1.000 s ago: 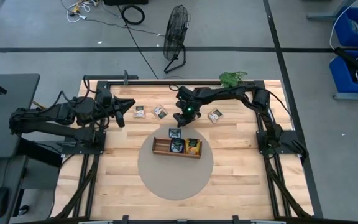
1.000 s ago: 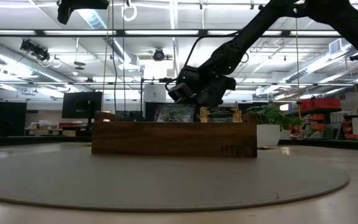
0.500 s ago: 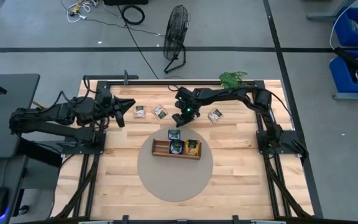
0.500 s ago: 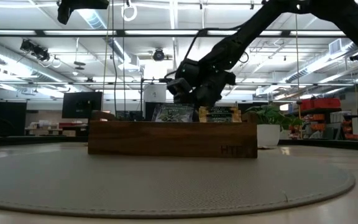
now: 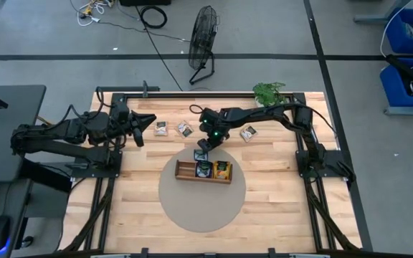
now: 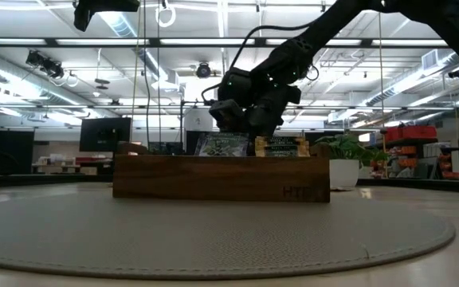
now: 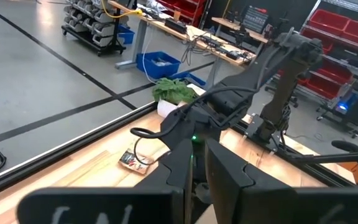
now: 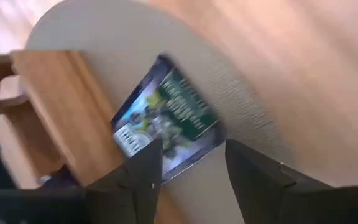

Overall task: Pick & Place Tea
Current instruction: Put the purple tea bag into the middle section of the wooden organizer

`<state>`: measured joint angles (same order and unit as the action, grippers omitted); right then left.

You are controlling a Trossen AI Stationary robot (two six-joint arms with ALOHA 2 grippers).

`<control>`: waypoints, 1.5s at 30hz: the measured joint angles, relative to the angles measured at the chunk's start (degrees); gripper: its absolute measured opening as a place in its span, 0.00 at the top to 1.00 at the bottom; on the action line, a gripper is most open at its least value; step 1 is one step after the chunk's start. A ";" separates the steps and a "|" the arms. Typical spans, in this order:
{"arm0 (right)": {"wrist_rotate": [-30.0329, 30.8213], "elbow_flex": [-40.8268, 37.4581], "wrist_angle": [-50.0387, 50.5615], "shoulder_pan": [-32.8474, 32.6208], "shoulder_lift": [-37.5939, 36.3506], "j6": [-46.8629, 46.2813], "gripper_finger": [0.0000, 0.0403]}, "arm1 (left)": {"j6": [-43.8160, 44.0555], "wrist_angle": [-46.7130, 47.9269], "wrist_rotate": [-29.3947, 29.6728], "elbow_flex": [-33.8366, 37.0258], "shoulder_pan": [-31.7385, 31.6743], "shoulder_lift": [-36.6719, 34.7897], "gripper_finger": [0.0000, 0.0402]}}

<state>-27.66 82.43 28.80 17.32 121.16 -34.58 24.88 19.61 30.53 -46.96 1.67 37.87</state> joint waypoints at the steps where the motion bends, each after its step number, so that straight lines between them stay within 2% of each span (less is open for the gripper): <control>1: 1.05 0.00 -0.06 0.00 0.00 0.29 0.54 | 0.00 -0.01 -0.27 0.00 0.00 0.00 0.89; 5: 2.60 0.00 -0.11 0.40 0.00 0.56 0.54 | 0.01 -0.01 -0.35 0.00 0.02 0.00 0.89; 14: 0.92 0.00 -0.28 -0.65 0.00 0.95 0.54 | 0.01 0.01 -0.35 0.00 0.02 0.00 0.89; 27: 4.54 0.02 -1.41 -0.80 0.00 0.75 0.54 | 0.02 -0.01 -0.34 0.00 0.02 0.00 0.89; 34: 2.43 0.09 -1.97 -1.06 0.50 0.36 0.54 | 0.03 0.00 -0.34 0.01 0.02 0.00 0.89; 39: 3.24 0.11 -1.96 -1.16 0.50 0.51 0.54 | 0.01 -0.01 -0.33 0.02 0.02 -0.02 0.89; 45: 3.33 0.11 -2.14 -1.27 0.90 1.59 0.61 | -0.01 -0.01 -0.33 0.02 0.02 -0.02 0.89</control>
<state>-24.34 82.54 26.66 16.05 122.06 -32.99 24.86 19.59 30.20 -46.94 1.69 37.85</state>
